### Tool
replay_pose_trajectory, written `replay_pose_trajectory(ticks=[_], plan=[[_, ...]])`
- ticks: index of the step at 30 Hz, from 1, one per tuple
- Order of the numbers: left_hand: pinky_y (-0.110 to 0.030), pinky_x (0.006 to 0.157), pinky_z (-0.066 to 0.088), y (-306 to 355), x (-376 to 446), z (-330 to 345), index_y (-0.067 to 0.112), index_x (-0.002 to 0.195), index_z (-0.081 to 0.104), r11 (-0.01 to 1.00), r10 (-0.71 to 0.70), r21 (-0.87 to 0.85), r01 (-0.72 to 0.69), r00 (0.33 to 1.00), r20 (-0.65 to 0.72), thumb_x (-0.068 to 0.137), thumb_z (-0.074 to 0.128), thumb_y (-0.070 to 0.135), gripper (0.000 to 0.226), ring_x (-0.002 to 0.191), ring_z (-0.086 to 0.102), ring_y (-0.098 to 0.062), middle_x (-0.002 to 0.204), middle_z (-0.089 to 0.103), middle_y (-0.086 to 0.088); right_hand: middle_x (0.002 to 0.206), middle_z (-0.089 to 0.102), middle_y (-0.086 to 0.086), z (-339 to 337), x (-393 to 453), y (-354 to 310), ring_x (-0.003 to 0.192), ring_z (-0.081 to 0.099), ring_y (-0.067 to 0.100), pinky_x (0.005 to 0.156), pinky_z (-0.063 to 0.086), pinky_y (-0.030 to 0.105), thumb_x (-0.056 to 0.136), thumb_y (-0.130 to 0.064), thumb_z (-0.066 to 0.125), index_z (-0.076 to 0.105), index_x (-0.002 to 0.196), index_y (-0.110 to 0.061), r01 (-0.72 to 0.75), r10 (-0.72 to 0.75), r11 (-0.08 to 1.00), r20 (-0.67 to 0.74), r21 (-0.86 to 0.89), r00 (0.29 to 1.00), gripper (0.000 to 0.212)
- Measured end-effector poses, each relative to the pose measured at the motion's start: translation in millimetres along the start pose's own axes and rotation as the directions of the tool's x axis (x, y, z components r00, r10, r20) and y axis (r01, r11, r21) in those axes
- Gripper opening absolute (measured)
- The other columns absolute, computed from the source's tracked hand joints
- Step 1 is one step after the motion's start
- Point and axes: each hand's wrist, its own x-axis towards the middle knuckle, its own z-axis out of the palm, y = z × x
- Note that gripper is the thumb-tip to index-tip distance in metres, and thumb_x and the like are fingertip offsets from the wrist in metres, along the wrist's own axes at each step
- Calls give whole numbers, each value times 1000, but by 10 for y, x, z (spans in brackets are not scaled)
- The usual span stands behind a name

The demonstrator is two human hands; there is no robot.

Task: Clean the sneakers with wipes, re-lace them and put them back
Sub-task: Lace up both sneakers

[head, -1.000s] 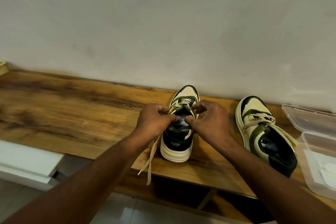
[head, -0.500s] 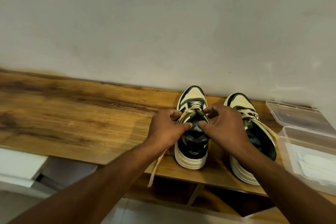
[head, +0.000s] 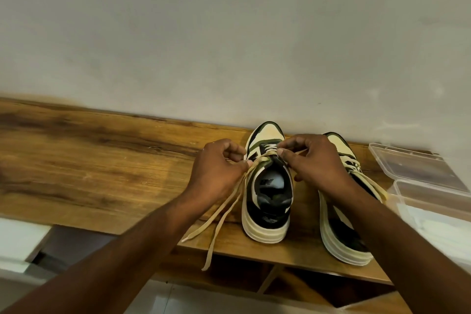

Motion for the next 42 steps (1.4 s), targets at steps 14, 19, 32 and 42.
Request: replay_pose_trajectory(ticks=[14,19,32,42], plan=[[-27,70,55,23,32,156,25,90,78,978,141,142,-154,986,94,91,76,24,2,78,64,-2,90,69,14,88,73,-12,92,116,-98,72,61,-1,65,45,22,89,-23,77,80,88,-27,177,-141,945,145,-274,979,5],[-34,72,58,117,116,130,16,89,76,997,-1,-77,9,994,112,96,68,19,11,79,73,-12,80,77,2,92,64,-11,139,97,-114,86,59,6,71,47,30,101,-17,63,68,96,-19,124,-103,973,114,-193,988,8],[-12,55,46,295,355,-99,5,103,79,879,-83,-460,125,990,111,87,79,4,16,62,60,1,80,76,2,58,58,-9,218,0,-197,43,46,0,41,35,19,105,-17,57,70,90,-13,-358,380,789,60,499,923,21],[-20,78,56,-28,554,-61,11,103,78,926,-65,-376,25,994,-93,89,78,0,18,83,70,-6,89,76,0,76,72,-1,230,32,-183,47,43,5,40,34,19,100,-3,61,72,99,-13,-356,356,736,117,576,927,15]])
